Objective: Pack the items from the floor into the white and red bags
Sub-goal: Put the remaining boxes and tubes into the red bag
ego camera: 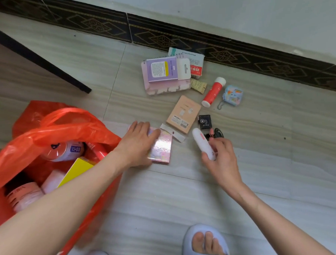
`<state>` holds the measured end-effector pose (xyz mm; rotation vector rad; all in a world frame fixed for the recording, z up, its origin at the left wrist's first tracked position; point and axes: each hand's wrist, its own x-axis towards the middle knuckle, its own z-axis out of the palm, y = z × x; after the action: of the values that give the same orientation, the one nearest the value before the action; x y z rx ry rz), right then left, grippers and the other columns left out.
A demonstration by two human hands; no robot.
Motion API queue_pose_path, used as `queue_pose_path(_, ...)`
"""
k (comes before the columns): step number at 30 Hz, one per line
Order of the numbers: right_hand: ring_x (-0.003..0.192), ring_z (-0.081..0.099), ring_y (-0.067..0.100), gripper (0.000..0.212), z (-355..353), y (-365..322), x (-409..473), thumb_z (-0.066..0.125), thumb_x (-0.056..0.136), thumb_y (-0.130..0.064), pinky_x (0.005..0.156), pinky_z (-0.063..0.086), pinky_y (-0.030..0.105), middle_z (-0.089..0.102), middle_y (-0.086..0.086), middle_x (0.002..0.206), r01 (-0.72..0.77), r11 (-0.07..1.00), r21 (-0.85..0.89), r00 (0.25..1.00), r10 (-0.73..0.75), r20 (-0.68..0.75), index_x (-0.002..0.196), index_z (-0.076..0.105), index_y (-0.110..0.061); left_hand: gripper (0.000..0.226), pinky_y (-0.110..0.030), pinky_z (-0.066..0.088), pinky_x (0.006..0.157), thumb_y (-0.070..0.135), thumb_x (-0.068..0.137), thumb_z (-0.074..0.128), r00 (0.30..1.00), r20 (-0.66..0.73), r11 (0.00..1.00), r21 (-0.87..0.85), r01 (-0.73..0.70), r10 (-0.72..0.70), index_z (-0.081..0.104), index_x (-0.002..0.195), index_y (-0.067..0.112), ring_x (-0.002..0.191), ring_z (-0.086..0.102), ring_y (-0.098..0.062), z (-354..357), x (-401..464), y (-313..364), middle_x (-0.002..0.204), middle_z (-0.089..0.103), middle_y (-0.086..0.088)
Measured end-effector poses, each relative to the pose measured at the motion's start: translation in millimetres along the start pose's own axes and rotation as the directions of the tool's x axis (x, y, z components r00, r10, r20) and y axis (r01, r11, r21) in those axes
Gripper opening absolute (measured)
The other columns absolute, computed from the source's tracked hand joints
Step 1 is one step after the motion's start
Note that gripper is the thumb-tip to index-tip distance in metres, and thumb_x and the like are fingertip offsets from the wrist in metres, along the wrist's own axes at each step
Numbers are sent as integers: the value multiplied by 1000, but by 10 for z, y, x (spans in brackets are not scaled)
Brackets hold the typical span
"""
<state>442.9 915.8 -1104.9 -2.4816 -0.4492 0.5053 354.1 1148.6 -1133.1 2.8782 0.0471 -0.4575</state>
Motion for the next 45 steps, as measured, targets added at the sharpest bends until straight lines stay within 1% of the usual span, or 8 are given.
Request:
queue_pose_path(4,97,51,18,32,-141,-103,11,60,80,-13,81,30,14,50,9,122,-126,991,45,992,125,11,112,60,-9,91,-39,45,84,54,49,60,994,37,984,-149,103,-99,48,127,8,94,53,-39,-30,-153,229,103,53,-22)
queue_pose_path(8,111,52,22,31,-322,-234,-92,61,78,-14,80,23,6,55,11,117,10,999,-41,1000,-10,-3,108,63,-5,96,-37,46,87,64,50,51,990,-69,968,-229,104,-123,46,130,10,97,55,-39,-199,-442,378,107,54,-21)
queue_pose_path(15,99,51,14,33,-478,-702,-430,64,76,-4,79,25,4,55,9,116,136,990,49,989,-138,50,108,65,-6,94,-28,35,96,60,54,54,919,-215,885,-409,223,-331,43,134,12,108,50,-30,-608,-1230,467,116,52,-11)
queue_pose_path(25,107,53,23,27,34,-1696,-793,61,82,-13,76,29,16,64,9,110,385,919,80,851,-387,355,108,66,-12,86,-42,47,82,59,52,53,738,-288,789,-303,534,-610,47,123,12,93,54,-37,-416,-2531,162,104,53,-16)
queue_pose_path(31,85,53,31,14,587,-2264,-584,55,82,-16,63,28,33,62,16,84,529,849,-10,731,-449,515,76,60,-4,89,-48,44,79,48,52,75,677,-274,727,-161,667,-683,45,125,8,95,51,-40,-204,-2534,-237,108,51,-23)
queue_pose_path(36,96,56,32,20,1026,-2343,-488,57,82,-20,70,32,30,66,16,99,455,887,-76,813,-380,441,94,67,-8,81,-48,50,81,35,53,85,731,-231,760,-72,645,-642,56,121,3,98,59,-43,86,-2439,-302,114,59,-26)
queue_pose_path(41,75,52,27,14,1054,-2305,-508,56,81,-14,62,34,31,61,10,76,323,946,-13,876,-294,382,79,64,-3,49,-40,49,68,8,72,70,663,-396,754,-135,643,-635,58,119,11,84,59,-34,130,-2462,-349,106,61,-12)
queue_pose_path(45,101,58,31,25,1061,-2281,-542,60,82,-15,86,46,38,67,16,106,264,964,-1,899,-246,362,103,67,-4,53,-42,49,68,-3,65,57,616,-380,706,-163,689,-690,60,116,11,84,59,-35,101,-2486,-503,104,63,-14)
